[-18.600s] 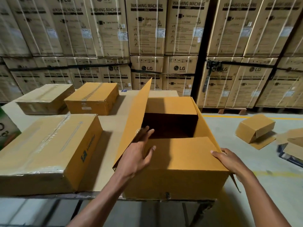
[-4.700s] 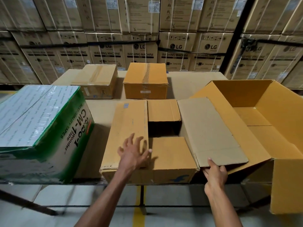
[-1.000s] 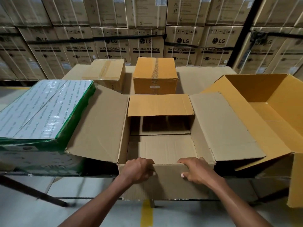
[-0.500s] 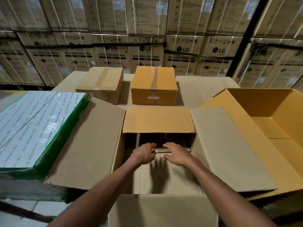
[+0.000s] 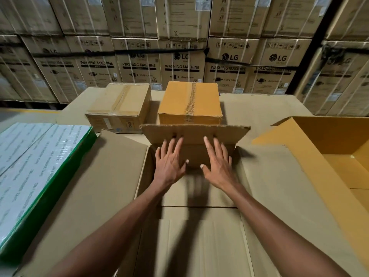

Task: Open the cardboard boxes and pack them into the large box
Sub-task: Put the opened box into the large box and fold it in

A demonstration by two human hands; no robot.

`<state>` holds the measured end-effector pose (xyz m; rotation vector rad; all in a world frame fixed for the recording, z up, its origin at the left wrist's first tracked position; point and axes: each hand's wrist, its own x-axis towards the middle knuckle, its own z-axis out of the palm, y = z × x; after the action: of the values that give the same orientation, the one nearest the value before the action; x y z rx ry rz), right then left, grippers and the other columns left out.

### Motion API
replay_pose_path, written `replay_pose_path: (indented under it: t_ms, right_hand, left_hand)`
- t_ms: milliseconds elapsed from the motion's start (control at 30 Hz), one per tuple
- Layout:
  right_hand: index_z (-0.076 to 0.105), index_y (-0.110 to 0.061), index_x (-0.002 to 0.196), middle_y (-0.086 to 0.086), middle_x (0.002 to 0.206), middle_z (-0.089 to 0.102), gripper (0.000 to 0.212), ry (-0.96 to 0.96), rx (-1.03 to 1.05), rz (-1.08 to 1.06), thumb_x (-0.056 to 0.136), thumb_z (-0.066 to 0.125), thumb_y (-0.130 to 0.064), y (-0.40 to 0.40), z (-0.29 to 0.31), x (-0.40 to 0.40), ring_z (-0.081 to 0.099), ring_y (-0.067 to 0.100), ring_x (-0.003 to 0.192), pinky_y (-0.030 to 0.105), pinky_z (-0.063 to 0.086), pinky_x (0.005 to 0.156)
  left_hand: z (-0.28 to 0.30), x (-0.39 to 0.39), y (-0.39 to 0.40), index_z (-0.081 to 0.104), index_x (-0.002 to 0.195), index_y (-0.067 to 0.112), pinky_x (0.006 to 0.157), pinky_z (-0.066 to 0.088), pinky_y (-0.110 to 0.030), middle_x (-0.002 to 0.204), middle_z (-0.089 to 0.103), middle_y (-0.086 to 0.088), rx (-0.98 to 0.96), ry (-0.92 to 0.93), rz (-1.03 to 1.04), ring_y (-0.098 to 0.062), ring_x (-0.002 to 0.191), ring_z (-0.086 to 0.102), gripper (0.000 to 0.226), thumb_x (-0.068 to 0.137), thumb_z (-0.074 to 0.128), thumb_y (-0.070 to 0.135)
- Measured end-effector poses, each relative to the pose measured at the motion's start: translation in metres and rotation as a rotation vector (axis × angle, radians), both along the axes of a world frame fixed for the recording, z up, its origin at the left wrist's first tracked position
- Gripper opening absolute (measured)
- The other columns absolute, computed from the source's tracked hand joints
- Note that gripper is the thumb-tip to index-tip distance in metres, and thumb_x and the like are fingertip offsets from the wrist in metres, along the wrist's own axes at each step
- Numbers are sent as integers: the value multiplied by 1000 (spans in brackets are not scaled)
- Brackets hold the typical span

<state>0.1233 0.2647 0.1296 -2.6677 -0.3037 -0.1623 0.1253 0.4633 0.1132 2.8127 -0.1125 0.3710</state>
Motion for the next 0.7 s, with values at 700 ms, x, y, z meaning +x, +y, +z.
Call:
replay_pose_path:
  t_ms: [700]
  right_hand:
    - [15, -33, 161, 4, 169, 10, 86, 231, -242, 24, 92, 67, -29, -8, -46, 96, 4, 32, 155, 62, 16, 119]
  left_hand:
    - [-14, 74, 30, 28, 154, 30, 108, 35, -64, 162, 25, -2, -7, 401, -44, -33, 148, 20, 72, 93, 62, 49]
